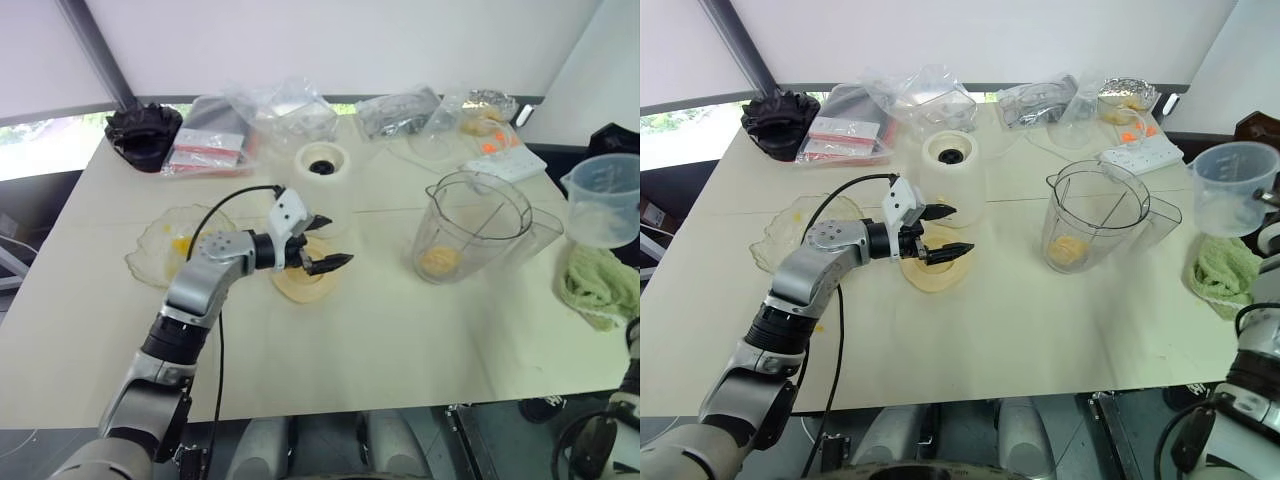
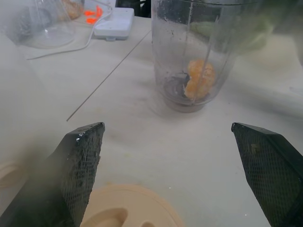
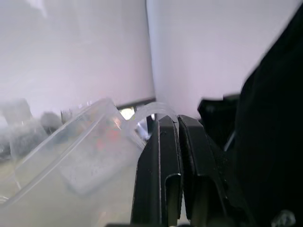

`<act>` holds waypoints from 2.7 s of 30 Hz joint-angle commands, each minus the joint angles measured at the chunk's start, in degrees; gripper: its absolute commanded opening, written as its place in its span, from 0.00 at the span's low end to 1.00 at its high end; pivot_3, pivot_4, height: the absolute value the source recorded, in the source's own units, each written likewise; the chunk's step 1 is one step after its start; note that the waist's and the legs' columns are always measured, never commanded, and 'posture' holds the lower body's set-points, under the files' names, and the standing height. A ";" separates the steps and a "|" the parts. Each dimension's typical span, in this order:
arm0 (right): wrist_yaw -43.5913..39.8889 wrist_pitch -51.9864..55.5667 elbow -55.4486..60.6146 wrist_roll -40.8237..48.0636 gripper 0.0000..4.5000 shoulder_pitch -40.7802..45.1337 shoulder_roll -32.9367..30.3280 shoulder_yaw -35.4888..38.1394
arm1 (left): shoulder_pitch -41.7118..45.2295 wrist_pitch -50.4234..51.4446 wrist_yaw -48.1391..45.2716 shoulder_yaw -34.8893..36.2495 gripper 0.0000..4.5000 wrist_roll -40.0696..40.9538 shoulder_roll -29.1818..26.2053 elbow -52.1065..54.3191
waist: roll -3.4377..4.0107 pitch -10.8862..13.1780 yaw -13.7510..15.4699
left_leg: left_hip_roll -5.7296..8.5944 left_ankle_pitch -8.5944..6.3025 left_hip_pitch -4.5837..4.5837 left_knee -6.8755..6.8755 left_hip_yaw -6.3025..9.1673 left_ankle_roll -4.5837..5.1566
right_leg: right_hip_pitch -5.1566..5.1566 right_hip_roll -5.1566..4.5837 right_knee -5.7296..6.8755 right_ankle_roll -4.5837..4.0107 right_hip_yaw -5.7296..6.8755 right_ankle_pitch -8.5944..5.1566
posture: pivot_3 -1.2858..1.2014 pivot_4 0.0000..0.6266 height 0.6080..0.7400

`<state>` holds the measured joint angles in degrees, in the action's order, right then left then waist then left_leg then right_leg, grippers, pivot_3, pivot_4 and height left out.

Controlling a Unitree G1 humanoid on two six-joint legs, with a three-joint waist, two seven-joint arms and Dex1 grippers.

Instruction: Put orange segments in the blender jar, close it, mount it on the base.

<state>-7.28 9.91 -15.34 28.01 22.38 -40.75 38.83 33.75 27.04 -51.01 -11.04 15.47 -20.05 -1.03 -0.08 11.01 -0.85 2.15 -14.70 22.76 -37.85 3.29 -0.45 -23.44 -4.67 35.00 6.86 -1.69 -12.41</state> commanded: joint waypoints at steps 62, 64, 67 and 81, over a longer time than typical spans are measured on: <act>-16.56 4.36 44.02 -24.50 0.01 -15.11 -13.04 -1.18 | 4.68 -4.99 -3.15 -0.92 1.00 -1.11 2.46 -5.26 | 0.04 0.03 0.30 | 0.06 0.01 0.63 -0.09 0.02 -0.01 | -0.62 -0.03 0.10 0.05 0.03 0.03 | 0.52 0.24 1.00; -17.14 3.44 43.83 -25.47 0.01 -15.29 -13.25 -1.38 | 4.58 -4.92 -3.14 -0.92 1.00 -1.08 2.43 -5.13 | 0.04 0.03 0.30 | 0.06 0.01 0.64 -0.10 0.02 -0.01 | -0.62 -0.03 0.10 0.06 0.03 0.04 | 0.52 0.24 1.00; -18.11 1.90 43.40 -26.89 0.01 -15.69 -13.45 -1.68 | 4.50 -4.96 -3.04 -0.91 1.00 -1.11 2.45 -5.12 | 0.04 0.03 0.30 | 0.06 0.01 0.63 -0.11 0.02 -0.01 | -0.61 -0.03 0.10 0.14 0.02 0.08 | 0.52 0.24 1.00; -17.37 7.24 43.70 -24.77 0.01 -13.23 -9.32 -0.28 | 4.62 -5.20 -3.13 -1.01 1.00 -1.18 2.55 -5.39 | 0.02 0.02 0.32 | 0.06 0.01 0.63 -0.13 0.03 -0.01 | -0.61 -0.03 0.12 0.17 0.03 0.11 | 0.52 0.24 1.00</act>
<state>-26.65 14.45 26.80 1.43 7.54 -50.77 35.96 38.02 23.05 -53.98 -12.28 14.24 -17.41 -7.91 -0.06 11.04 -0.53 2.20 -14.68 23.40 -37.99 3.33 -0.47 -24.05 -4.70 35.12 7.03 -1.67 -12.30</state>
